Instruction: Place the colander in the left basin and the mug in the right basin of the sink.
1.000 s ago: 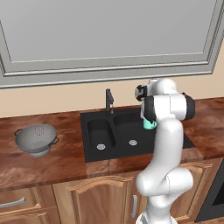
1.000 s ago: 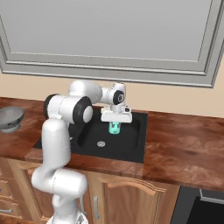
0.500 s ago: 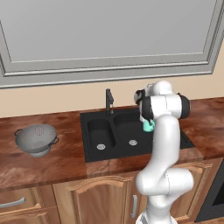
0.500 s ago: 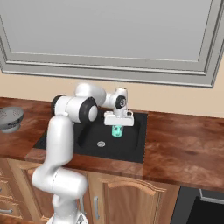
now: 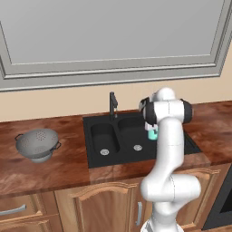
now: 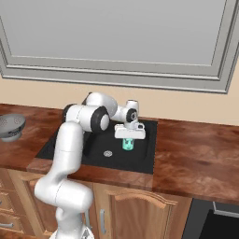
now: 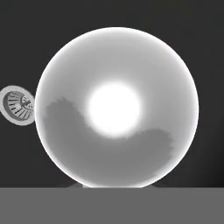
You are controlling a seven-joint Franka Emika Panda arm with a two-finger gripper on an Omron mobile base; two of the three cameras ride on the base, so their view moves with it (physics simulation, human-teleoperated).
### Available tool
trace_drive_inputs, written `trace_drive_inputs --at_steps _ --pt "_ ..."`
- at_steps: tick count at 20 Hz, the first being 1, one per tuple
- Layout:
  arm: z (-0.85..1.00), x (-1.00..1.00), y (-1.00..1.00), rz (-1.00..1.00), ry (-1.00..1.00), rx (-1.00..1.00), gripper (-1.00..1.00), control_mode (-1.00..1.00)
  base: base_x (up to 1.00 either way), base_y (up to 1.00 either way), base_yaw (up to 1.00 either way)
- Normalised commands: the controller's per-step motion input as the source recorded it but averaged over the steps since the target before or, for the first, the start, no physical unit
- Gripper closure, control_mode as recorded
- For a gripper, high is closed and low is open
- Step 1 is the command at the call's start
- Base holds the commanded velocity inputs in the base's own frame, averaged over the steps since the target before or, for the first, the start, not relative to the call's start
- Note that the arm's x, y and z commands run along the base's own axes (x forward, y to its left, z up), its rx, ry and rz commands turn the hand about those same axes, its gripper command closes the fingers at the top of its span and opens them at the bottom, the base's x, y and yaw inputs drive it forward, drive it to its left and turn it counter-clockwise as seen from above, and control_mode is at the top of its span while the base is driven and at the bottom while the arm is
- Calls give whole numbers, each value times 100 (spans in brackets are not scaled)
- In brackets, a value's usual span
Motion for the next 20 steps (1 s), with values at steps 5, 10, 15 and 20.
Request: trace_drive_inputs --at_steps 5,10,15,20 --pt "-38 24 -7 0 -1 0 100 -100 0 0 0" --pt "-36 17 -1 0 -1 0 100 -100 0 0 0" --pt "-35 5 0 0 -5 0 100 -100 0 0 0" --pt "-35 -13 7 0 -6 0 100 -100 0 0 0"
